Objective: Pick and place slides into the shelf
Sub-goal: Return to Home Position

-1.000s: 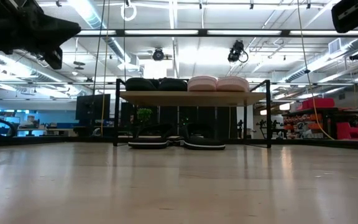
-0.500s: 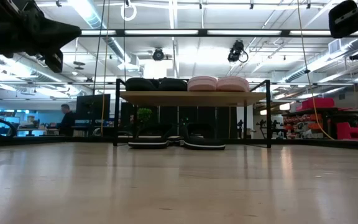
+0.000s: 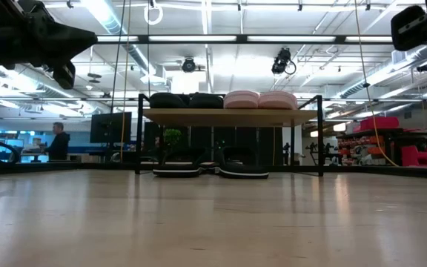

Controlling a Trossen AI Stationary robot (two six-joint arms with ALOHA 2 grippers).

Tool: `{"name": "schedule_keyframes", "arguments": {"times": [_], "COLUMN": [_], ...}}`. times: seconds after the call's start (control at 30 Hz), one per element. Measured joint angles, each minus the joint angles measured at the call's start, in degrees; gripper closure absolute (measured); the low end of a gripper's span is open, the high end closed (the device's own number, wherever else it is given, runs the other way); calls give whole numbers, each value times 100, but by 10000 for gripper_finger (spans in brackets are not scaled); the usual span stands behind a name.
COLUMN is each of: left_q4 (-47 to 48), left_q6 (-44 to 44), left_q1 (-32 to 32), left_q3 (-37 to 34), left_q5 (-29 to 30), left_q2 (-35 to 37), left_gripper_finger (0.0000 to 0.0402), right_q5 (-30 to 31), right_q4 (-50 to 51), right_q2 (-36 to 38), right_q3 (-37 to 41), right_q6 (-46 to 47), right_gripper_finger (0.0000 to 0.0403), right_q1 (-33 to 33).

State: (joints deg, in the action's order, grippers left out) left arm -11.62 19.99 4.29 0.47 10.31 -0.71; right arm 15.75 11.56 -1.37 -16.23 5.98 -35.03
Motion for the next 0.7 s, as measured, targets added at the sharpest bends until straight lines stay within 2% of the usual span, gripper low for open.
{"name": "schedule_keyframes", "arguments": {"times": [0.2,0.7], "left_q4": [-6,-11], "left_q6": [-5,-2], "left_q1": [0,0], "left_q3": [-2,-4], "left_q5": [0,0], "left_q2": [0,0], "left_gripper_finger": [376,364], "right_q5": [10,12], "right_q4": [-470,-453], "right_q2": [0,-2], "right_q3": [337,714], "right_q6": [-232,-29], "right_gripper_finger": [389,389], "right_q1": [1,2]}}
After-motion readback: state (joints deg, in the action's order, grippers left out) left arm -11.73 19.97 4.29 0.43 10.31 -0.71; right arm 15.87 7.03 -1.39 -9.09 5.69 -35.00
